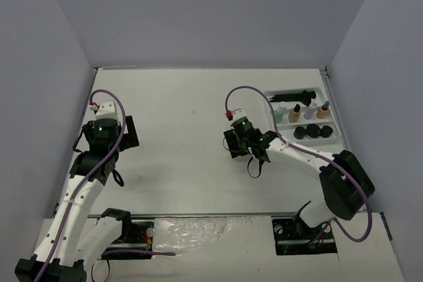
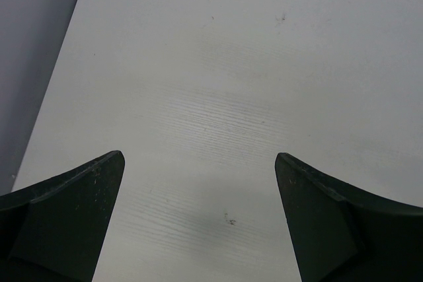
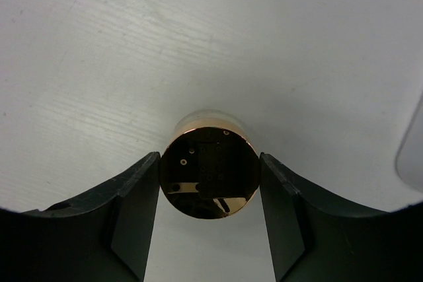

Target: Organize the makeup

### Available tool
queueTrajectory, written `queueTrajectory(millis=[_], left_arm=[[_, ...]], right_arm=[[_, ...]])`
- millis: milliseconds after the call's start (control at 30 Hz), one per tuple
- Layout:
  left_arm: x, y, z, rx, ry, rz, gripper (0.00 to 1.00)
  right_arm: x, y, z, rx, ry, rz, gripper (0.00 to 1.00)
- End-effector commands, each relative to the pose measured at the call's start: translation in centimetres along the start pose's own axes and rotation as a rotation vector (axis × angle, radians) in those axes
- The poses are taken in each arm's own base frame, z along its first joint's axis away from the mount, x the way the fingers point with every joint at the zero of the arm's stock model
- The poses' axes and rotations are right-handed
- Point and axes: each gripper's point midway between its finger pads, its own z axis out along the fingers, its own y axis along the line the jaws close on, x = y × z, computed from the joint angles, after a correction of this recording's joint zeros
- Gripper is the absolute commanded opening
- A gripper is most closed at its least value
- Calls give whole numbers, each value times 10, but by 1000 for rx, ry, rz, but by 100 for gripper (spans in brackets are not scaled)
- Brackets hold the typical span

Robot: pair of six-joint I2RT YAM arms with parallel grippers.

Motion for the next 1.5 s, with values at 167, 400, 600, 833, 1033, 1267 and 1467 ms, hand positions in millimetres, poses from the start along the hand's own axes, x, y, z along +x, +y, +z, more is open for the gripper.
queueTrajectory(millis=[167, 400, 600, 833, 1033, 1267, 1467], left_arm=[[-26, -3, -5, 23, -87, -20, 97], [-26, -5, -6, 36, -91, -17, 97], [-27, -5, -7, 35, -101, -8, 97], [-28, -5, -9, 37, -109, -1, 97], [-28, -7, -9, 44, -108, 2, 97], [-23, -14, -6, 57, -85, 21, 97], [-19, -28, -11, 92, -79, 51, 97]], right_arm=[[-56, -129, -51, 281, -259, 408, 0], [-44, -187, -38, 362, -229, 643, 0], [-40, -210, -20, 395, -207, 709, 0], [-24, -212, 5, 399, -154, 723, 4], [-17, -214, 9, 417, -144, 703, 55], [-38, -216, -15, 418, -219, 692, 96], [-58, -212, -62, 404, -319, 641, 100]])
